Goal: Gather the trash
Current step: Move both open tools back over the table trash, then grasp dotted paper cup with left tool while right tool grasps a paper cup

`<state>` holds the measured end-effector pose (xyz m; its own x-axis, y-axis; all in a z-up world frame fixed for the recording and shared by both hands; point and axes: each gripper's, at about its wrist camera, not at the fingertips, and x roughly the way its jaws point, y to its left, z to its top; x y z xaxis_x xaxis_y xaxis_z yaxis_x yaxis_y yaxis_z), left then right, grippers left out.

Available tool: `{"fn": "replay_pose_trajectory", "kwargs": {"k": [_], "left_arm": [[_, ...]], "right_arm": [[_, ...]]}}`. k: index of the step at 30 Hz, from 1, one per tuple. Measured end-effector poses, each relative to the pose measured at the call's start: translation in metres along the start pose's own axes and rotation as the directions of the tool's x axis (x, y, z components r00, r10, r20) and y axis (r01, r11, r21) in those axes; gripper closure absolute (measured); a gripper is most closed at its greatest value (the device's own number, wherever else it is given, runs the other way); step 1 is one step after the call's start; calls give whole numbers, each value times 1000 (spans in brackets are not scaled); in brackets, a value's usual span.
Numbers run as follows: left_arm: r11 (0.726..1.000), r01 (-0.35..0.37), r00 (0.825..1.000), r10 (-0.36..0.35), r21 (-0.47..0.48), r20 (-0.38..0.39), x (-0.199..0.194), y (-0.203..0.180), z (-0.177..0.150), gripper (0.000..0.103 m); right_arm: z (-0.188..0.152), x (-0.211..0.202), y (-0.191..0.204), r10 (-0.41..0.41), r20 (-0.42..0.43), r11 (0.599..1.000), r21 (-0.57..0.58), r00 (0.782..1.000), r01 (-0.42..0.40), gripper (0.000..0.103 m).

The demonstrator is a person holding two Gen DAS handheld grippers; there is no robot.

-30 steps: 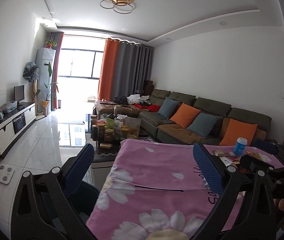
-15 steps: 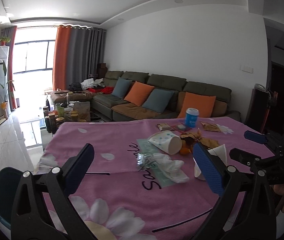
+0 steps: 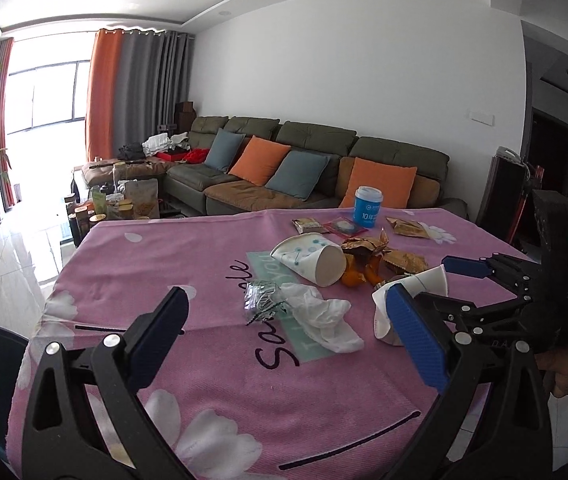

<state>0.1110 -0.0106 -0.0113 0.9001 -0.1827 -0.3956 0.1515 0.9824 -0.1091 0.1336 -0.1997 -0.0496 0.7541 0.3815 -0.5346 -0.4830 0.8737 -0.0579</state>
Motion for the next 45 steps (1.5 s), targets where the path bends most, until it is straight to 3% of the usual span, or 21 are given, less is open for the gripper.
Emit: {"fn": "replay_pose_trajectory", "kwargs": {"k": [7, 15, 20, 28, 31, 33, 37, 41, 42, 45], "left_arm": [[1000, 10, 1000, -10, -1, -21, 12, 3, 0, 6], [1000, 20, 1000, -19, 20, -21, 24, 3, 9, 6], [997, 38, 999, -37, 68, -14, 42, -2, 25, 6], [988, 104, 991, -93, 113, -99, 105, -5, 52, 6], [975, 163, 978, -139, 154, -155, 135, -8, 58, 6], [945, 254, 952, -206, 208, -226, 155, -10, 63, 6], [886, 332, 922, -232, 324, -310, 189, -12, 67, 6], [861, 380, 892, -245, 339, -379, 225, -9, 66, 6], [859, 393, 882, -251, 328, -399, 234, -8, 65, 6], [834, 469, 830, -304, 290, -468, 259, -9, 63, 6]], "right_arm": [[0, 8, 4, 42, -49, 998, -43, 998, -44, 61], [-1, 0, 11, 41, -60, 994, -94, 997, -47, 68], [0, -8, 14, 63, -57, 993, -97, 996, -68, 82], [12, -39, -1, 105, 43, 994, 20, 994, -106, 82], [14, -47, -10, 102, 72, 992, 68, 992, -107, 82], [15, -50, -16, 99, 81, 990, 89, 992, -106, 82], [17, -50, -24, 97, 88, 988, 112, 991, -106, 82], [19, -47, -25, 104, 88, 985, 127, 991, -114, 82], [20, -46, -25, 109, 88, 984, 131, 990, -120, 82], [23, -48, -25, 141, 101, 977, 149, 985, -155, 82]]}}
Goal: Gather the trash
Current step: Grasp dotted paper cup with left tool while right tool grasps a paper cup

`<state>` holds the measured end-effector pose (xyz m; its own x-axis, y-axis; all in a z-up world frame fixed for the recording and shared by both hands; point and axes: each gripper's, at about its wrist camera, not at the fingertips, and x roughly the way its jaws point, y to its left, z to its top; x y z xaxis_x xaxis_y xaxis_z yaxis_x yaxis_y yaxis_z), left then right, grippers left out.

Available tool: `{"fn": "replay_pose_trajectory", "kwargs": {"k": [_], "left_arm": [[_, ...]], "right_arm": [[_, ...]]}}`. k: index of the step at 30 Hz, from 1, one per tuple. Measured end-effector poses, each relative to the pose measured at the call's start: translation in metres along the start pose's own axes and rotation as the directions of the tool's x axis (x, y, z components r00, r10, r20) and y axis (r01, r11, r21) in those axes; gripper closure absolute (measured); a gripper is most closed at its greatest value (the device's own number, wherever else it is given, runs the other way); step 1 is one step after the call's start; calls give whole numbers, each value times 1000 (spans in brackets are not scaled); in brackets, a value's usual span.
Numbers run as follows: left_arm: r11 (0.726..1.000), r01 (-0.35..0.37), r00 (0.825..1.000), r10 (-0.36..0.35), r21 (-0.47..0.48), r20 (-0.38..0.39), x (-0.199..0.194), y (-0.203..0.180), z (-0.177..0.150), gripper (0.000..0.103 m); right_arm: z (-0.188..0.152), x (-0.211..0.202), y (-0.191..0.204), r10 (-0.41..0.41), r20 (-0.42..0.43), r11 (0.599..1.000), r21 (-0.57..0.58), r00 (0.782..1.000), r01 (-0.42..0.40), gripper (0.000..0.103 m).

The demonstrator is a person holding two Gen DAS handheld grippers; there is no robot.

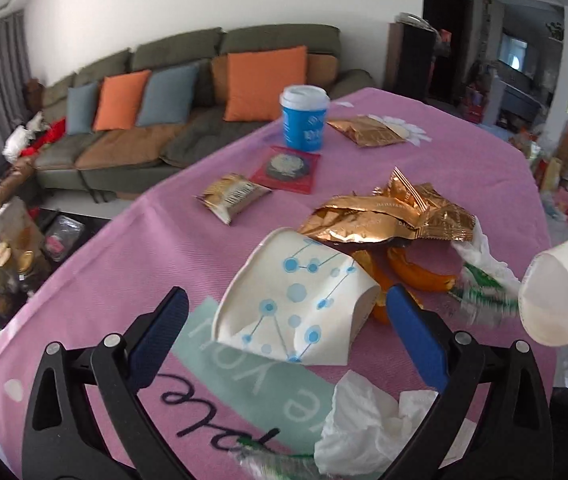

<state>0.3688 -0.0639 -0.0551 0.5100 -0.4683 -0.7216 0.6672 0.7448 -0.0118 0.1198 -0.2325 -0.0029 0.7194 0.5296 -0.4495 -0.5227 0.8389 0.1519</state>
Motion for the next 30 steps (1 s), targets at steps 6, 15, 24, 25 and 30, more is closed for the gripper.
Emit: {"fn": "replay_pose_trajectory", "kwargs": {"k": [6, 15, 24, 25, 30], "left_arm": [[997, 78, 993, -76, 19, -93, 32, 10, 4, 14], [995, 91, 990, -87, 28, -111, 37, 7, 4, 27], [999, 32, 999, -32, -15, -4, -12, 3, -2, 28], [999, 31, 999, -31, -24, 17, -21, 2, -4, 28], [997, 4, 992, 6, -75, 129, -76, -12, -18, 28]], "right_arm": [[3, -1, -6, 15, 10, 999, 36, 1000, -16, 82], [2, -1, -12, 4, 13, 999, 49, 1000, -5, 82], [5, -10, -9, -4, 41, 999, 46, 999, 2, 82], [6, -11, -8, -3, 46, 999, 45, 999, 0, 82], [12, -15, 2, 7, 70, 1000, 24, 997, -9, 82]]}}
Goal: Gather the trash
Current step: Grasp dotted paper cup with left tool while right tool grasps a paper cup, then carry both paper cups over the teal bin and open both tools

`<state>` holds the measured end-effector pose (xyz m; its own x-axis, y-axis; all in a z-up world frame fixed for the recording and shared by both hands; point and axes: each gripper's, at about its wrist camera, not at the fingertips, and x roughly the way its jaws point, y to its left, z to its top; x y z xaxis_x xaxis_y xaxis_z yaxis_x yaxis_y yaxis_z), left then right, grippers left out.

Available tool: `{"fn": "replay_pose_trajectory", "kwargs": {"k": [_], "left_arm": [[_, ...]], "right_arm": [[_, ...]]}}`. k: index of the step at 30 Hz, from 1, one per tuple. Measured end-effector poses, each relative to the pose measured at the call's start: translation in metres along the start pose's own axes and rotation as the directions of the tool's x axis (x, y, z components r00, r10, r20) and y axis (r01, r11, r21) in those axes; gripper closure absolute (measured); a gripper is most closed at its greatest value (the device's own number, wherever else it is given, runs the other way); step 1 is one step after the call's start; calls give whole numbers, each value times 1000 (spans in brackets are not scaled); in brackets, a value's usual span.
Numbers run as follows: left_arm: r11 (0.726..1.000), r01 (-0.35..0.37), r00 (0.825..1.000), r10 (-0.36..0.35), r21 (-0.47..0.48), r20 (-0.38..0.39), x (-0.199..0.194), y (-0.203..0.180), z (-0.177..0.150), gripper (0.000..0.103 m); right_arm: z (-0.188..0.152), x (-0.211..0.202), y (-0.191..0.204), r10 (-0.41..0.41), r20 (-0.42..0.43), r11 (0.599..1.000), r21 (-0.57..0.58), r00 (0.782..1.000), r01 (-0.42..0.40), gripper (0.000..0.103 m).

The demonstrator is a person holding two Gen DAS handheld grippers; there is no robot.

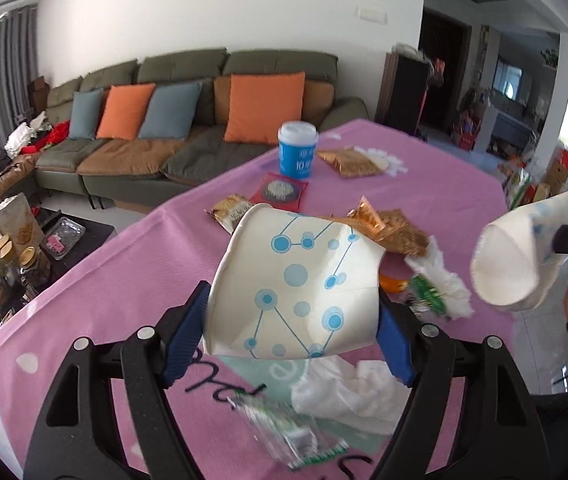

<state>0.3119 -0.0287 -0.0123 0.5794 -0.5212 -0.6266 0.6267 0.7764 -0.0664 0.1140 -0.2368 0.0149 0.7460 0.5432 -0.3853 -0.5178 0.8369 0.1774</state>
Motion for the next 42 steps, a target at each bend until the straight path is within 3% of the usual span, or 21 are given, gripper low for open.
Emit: {"fn": "replay_pose_trajectory", "kwargs": {"k": [5, 11, 16, 22, 24, 31, 42], "left_arm": [[995, -76, 991, 82, -64, 103, -61, -22, -22, 28], [969, -193, 957, 221, -157, 188, -123, -50, -60, 28], [917, -311, 907, 366, -250, 211, -167, -69, -95, 28], [870, -349, 863, 444, -349, 243, -215, -89, -128, 27], [860, -353, 857, 455, -368, 243, -224, -93, -136, 28], [799, -420, 800, 550, -430, 241, -275, -103, -171, 27], [654, -542, 689, 706, -527, 166, -350, -84, -221, 27]], "right_arm": [[7, -2, 12, 10, 25, 1000, -17, 1000, -9, 82], [13, 4, 30, 35, 42, 999, -36, 999, -33, 82], [17, 15, 51, 64, 42, 997, -55, 997, -62, 82], [21, 37, 76, 108, 20, 992, -63, 994, -107, 82], [22, 43, 84, 126, 15, 990, -63, 992, -125, 82], [29, 67, 123, 197, -16, 975, -100, 980, -198, 81], [41, 120, 195, 334, -92, 921, -182, 938, -346, 81]]}}
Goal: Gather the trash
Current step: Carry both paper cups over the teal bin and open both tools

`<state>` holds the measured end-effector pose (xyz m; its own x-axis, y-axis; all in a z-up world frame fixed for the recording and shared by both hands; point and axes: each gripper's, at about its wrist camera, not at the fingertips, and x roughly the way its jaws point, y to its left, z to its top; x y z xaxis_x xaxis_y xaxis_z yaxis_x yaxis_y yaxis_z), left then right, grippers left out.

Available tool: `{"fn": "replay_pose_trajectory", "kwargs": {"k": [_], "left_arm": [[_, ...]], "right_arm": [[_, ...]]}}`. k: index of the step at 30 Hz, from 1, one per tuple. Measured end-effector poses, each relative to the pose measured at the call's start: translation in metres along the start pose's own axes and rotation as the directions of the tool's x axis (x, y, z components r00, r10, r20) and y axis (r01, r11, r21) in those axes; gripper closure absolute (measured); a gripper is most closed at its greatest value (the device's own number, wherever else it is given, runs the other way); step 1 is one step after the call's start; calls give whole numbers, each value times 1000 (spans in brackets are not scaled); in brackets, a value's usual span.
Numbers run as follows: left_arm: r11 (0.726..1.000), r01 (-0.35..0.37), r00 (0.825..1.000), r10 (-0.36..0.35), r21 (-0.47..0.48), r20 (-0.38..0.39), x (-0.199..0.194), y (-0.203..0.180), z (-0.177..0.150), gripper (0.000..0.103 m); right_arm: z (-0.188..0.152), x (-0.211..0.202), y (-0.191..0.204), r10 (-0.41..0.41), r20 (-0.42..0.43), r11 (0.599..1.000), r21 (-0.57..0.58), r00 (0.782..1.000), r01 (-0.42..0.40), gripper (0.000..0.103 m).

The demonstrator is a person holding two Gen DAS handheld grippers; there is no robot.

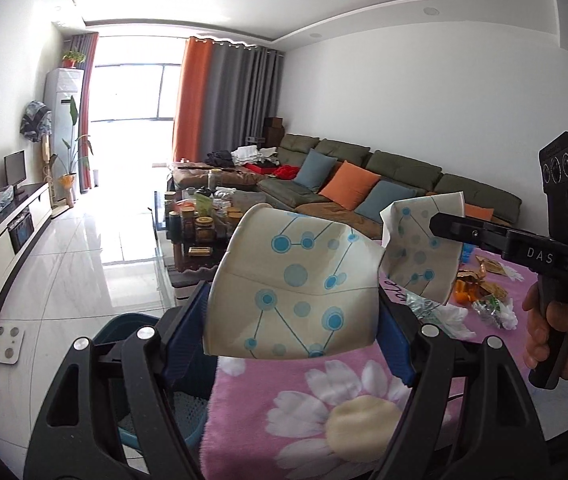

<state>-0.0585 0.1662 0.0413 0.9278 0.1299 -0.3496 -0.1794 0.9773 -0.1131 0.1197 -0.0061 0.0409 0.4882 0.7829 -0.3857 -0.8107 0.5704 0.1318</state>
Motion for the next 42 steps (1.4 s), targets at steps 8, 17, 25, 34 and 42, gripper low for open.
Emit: {"fn": "replay_pose_trajectory", "kwargs": {"k": [8, 17, 25, 34, 42], "left_arm": [[986, -163, 986, 161, -40, -34, -8, 66, -3, 27], [958, -275, 956, 262, -83, -133, 3, 133, -21, 27], [948, -303, 932, 274, -95, -239, 41, 157, -58, 27], [952, -300, 916, 273, -51, -295, 98, 160, -78, 27], [944, -328, 901, 306, -23, -308, 133, 177, -82, 17]], "right_arm": [[20, 70, 34, 139, -97, 989, -33, 985, -143, 81], [21, 146, 69, 204, -234, 973, -62, 951, -224, 81], [3, 214, 99, 184, -368, 971, -78, 911, -228, 80], [-18, 262, 119, 141, -469, 972, -104, 872, -213, 76], [-19, 271, 115, 140, -471, 977, -78, 871, -199, 67]]}}
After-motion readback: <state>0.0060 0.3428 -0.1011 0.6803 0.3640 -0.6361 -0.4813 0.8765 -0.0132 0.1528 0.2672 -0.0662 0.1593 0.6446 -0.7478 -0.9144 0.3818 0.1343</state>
